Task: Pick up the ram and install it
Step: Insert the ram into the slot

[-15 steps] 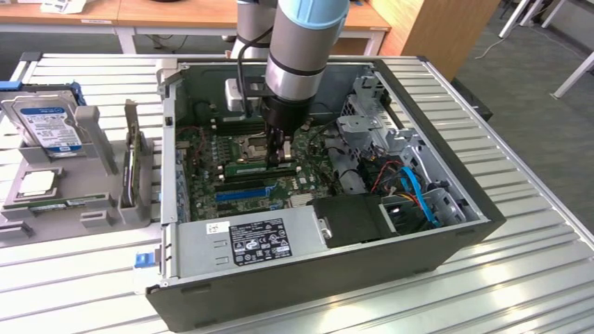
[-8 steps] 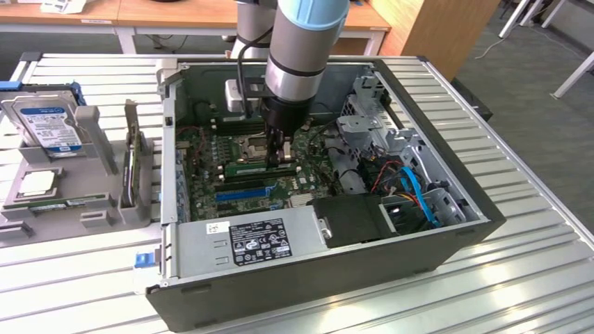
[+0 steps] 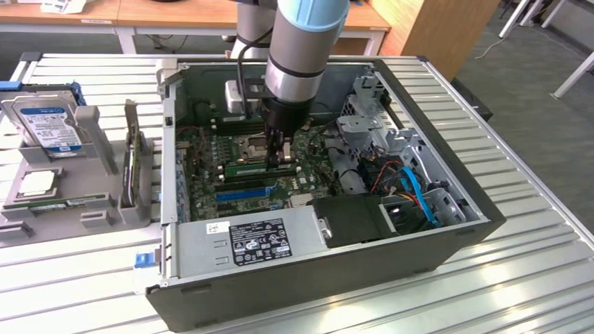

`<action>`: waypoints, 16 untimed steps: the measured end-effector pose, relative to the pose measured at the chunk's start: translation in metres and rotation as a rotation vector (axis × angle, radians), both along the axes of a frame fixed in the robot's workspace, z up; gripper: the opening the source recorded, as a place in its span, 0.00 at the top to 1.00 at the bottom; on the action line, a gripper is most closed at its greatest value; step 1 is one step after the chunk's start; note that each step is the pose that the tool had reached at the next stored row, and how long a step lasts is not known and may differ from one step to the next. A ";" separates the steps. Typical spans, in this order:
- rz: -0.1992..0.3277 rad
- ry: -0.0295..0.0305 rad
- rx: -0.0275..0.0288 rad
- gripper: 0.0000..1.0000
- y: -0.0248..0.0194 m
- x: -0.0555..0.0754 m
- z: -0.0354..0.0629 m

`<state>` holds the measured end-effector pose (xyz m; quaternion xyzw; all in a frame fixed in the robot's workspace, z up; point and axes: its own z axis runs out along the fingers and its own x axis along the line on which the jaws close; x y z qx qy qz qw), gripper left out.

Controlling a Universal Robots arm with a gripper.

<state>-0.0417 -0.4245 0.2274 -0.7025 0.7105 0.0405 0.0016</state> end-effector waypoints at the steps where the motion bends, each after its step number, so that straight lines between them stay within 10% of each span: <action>1: 0.000 0.0000 -0.0001 0.89 0.0000 0.000 -0.0002; 16: 0.000 0.0000 -0.0001 0.89 0.0000 0.000 -0.0033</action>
